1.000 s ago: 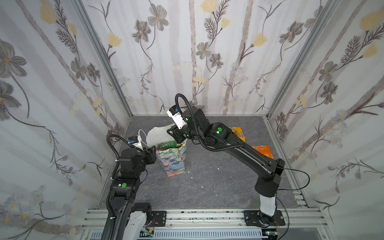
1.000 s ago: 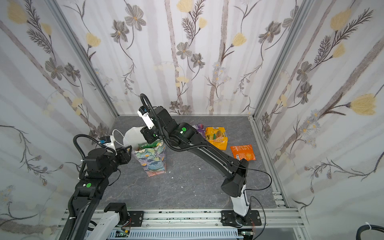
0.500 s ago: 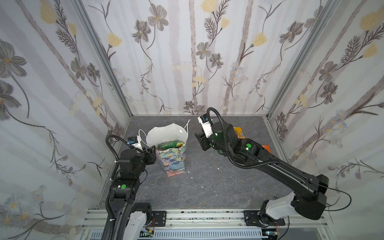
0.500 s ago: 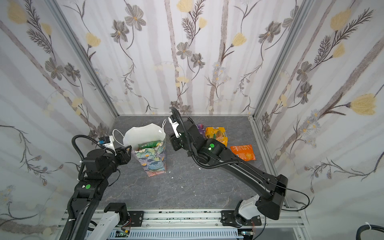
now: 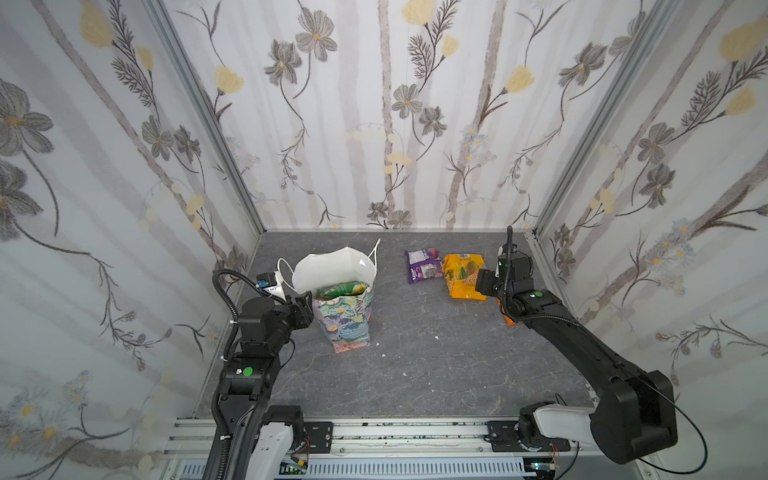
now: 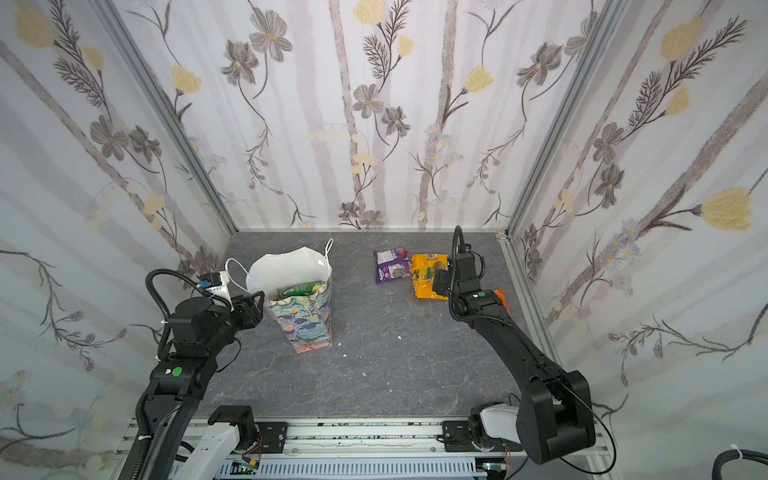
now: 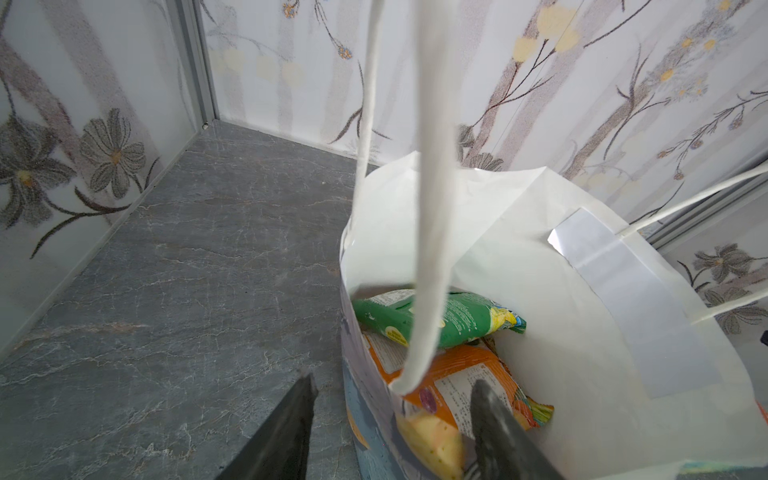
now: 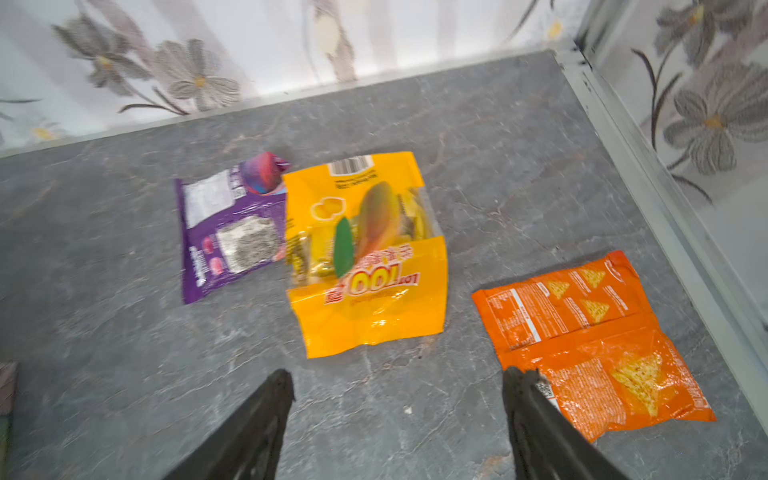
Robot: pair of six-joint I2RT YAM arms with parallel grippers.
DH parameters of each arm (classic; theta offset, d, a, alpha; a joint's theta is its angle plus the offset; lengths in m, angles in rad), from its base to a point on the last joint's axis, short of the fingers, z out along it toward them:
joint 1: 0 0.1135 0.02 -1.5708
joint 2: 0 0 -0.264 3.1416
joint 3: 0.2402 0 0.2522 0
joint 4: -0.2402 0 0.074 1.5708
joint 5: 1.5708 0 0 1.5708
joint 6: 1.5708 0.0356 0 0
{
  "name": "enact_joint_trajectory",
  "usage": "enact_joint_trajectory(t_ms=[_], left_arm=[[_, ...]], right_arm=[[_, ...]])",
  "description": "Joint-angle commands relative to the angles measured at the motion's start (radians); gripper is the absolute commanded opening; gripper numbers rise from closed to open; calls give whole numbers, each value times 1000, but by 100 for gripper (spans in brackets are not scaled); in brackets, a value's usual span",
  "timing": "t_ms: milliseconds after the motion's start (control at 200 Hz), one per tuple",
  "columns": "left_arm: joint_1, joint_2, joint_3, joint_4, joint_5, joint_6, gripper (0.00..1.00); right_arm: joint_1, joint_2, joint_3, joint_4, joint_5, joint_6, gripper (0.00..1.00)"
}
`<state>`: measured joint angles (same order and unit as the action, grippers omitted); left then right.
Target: Place the snacks into the paper bag
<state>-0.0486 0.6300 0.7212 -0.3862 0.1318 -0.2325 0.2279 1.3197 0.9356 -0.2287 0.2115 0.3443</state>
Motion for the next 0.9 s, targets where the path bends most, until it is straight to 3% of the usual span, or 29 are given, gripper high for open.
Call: enact_joint_trajectory(t_ms=[0,155,564,749,899], left_arm=[[1,0,-2,16,-4,8,59],[1,8,0,13,-4,10,60],[1,14,-2,13,-3,10,60],[1,16,-2,13,-1,10,60],[1,14,-2,13,-1,10,60]], right_arm=[[-104,52,-47,135,-124,81,82],[-233,107,-147,315,-289,186,82],[-320,203,-141,365,-217,168,83],[-352,248,-140,378,-278,180,83],[-357,269,-126,371,-240,155,83]])
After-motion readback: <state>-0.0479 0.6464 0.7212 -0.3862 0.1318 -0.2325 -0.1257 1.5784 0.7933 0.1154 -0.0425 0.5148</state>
